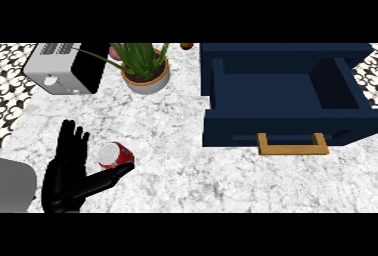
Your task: Pick up the can, place it into the drawer and close the drawer
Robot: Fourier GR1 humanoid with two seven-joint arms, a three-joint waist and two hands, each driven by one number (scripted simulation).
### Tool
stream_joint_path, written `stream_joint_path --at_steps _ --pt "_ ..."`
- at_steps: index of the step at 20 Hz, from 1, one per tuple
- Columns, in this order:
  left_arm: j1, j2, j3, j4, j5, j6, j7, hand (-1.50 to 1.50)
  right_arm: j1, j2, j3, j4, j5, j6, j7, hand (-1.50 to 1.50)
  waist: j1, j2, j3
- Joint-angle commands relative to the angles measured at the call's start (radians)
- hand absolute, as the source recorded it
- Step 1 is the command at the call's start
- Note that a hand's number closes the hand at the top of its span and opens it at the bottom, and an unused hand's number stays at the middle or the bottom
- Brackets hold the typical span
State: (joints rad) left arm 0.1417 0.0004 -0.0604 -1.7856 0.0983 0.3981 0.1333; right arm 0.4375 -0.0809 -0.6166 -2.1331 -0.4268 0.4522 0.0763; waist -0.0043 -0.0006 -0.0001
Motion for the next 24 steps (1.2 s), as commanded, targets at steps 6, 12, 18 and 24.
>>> stream_joint_path --at_steps 6,12,18,24 --pt "0.028 0.0 0.038 0.248 0.091 -0.013 -0.273 -1.5 -0.018 0.044 -0.014 -0.062 0.014 -0.006 0.056 -1.5 0.0 0.0 0.0" --pt "0.013 0.016 0.142 0.334 0.114 -0.077 -0.315 -1.5 0.001 0.006 -0.089 -0.089 -0.103 0.027 0.123 -1.5 -0.001 0.0 0.0" --pt "0.002 0.061 0.182 0.471 0.188 -0.186 -0.383 -1.5 -0.021 0.033 -0.096 -0.046 -0.053 0.071 0.086 -1.5 0.0 0.0 0.0" --pt "-0.154 0.029 0.222 0.711 0.231 -0.195 -0.468 -1.5 -0.037 0.072 -0.075 -0.067 -0.008 0.064 0.1 -1.5 -0.004 0.001 -0.001"
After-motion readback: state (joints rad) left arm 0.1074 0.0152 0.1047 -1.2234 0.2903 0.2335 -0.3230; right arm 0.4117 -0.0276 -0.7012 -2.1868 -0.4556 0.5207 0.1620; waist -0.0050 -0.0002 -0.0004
